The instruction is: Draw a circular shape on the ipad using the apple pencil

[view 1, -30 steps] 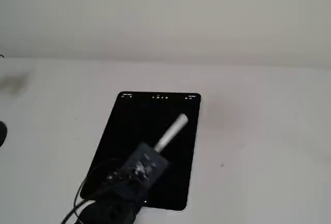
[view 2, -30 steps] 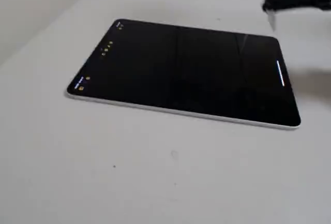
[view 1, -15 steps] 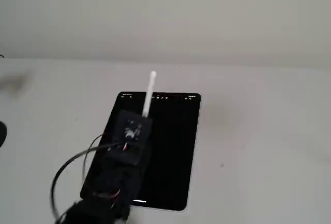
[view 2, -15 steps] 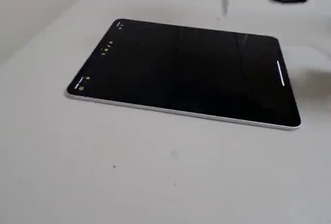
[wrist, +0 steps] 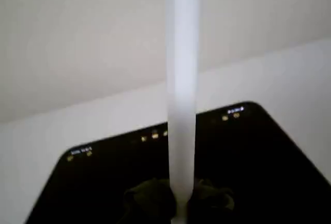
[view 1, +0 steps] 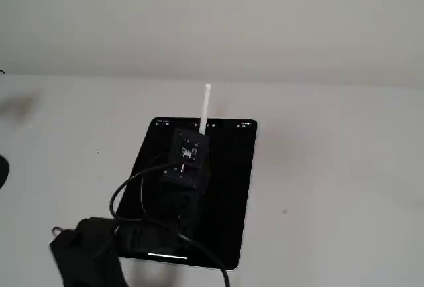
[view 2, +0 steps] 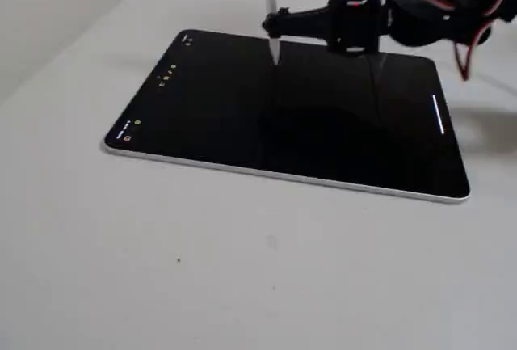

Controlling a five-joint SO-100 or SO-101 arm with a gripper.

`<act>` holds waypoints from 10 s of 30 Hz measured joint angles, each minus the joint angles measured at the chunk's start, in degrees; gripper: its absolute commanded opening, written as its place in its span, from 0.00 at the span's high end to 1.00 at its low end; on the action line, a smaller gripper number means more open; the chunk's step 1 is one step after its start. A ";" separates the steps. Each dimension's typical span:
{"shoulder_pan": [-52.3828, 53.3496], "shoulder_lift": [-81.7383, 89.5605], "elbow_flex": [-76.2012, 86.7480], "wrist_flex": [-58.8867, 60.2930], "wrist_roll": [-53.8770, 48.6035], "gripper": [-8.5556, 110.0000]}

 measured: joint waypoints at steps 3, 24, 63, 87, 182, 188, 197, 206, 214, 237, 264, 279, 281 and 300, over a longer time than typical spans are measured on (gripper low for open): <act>0.00 -1.85 -1.23 -0.79 -0.26 0.93; -0.44 -7.29 -4.48 -3.34 -1.76 0.93; -1.23 -1.32 8.70 -7.56 -6.68 0.93; -0.09 -7.12 0.18 -8.96 -7.56 0.93; 2.02 124.89 42.98 124.89 66.09 0.93; 2.02 124.89 42.98 124.89 66.09 0.93; 2.02 124.89 42.98 124.89 66.09 0.93; 2.02 124.89 42.98 124.89 66.09 0.93; 2.02 124.89 42.98 124.89 66.09 0.93; 2.02 124.89 42.98 124.89 66.09 0.93; 2.02 124.89 42.98 124.89 66.09 0.93; 2.02 124.89 42.98 124.89 66.09 0.93; 2.02 124.89 42.98 124.89 66.09 0.93; 2.02 124.89 42.98 124.89 66.09 0.93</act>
